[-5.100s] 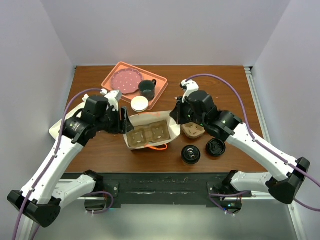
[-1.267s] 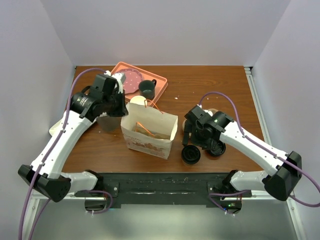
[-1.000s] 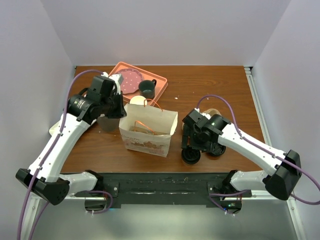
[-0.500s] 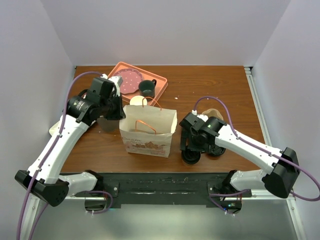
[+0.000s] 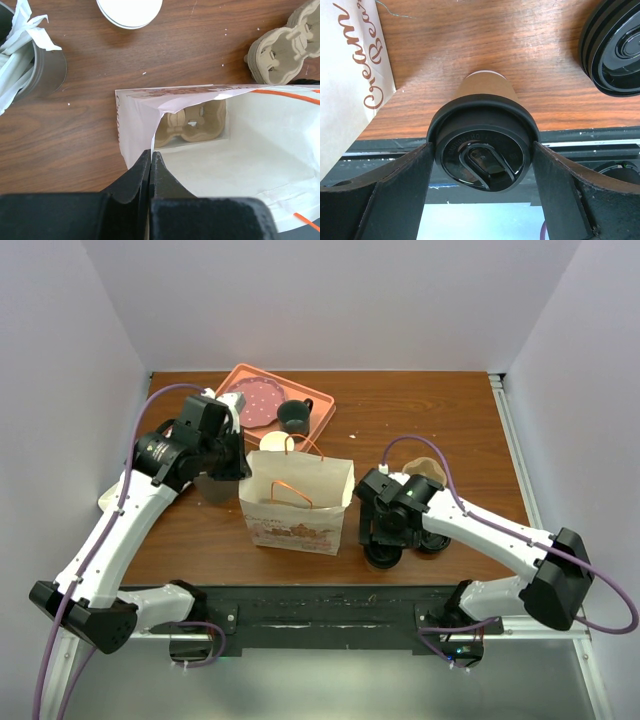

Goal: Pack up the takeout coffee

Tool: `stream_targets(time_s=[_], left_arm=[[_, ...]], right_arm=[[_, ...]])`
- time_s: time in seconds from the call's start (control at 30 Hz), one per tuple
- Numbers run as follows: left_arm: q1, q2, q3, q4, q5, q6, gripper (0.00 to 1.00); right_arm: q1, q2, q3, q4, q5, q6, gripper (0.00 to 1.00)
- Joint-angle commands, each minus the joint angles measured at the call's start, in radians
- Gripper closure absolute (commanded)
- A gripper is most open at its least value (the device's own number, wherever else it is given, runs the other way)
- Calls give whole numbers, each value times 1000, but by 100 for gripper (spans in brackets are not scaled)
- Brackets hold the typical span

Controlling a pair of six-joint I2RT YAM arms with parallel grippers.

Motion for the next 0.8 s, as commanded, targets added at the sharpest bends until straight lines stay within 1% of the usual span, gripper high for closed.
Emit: stream_targets(time_s=[0.0,0.23,0.27,0.33,0.37,0.5,0.6,0.67,0.7,0.77], left_arm=[[0,-24,3,16,16,-4,100],[0,-24,0,19,20,-8,100],[0,-24,-3,21,20,-10,100],[0,-31,-12,35,27,-13,100],[0,-35,-25,41,32,-15,100],[0,-58,-51,84,50,-11,100],[0,-87,-84,128,58,-5,100],[0,-107,-126,150,67,-1,100],[0,-109,-135,162,70,-1,100],[0,-110,-154,171,81,-2,100]], right_arm=[[14,1,6,2,41,20,20],[17,-37,-9,-30,72,41,29],[17,-43,-9,-35,78,41,33],[17,-64,-9,-44,95,40,38],[17,-74,-7,-47,99,40,42],[17,-104,25,-70,115,18,48],[17,-101,118,-138,153,-25,51],[17,-92,236,-210,193,-73,52],[17,-86,328,-236,204,-90,53],[17,-74,425,-302,224,-149,53]])
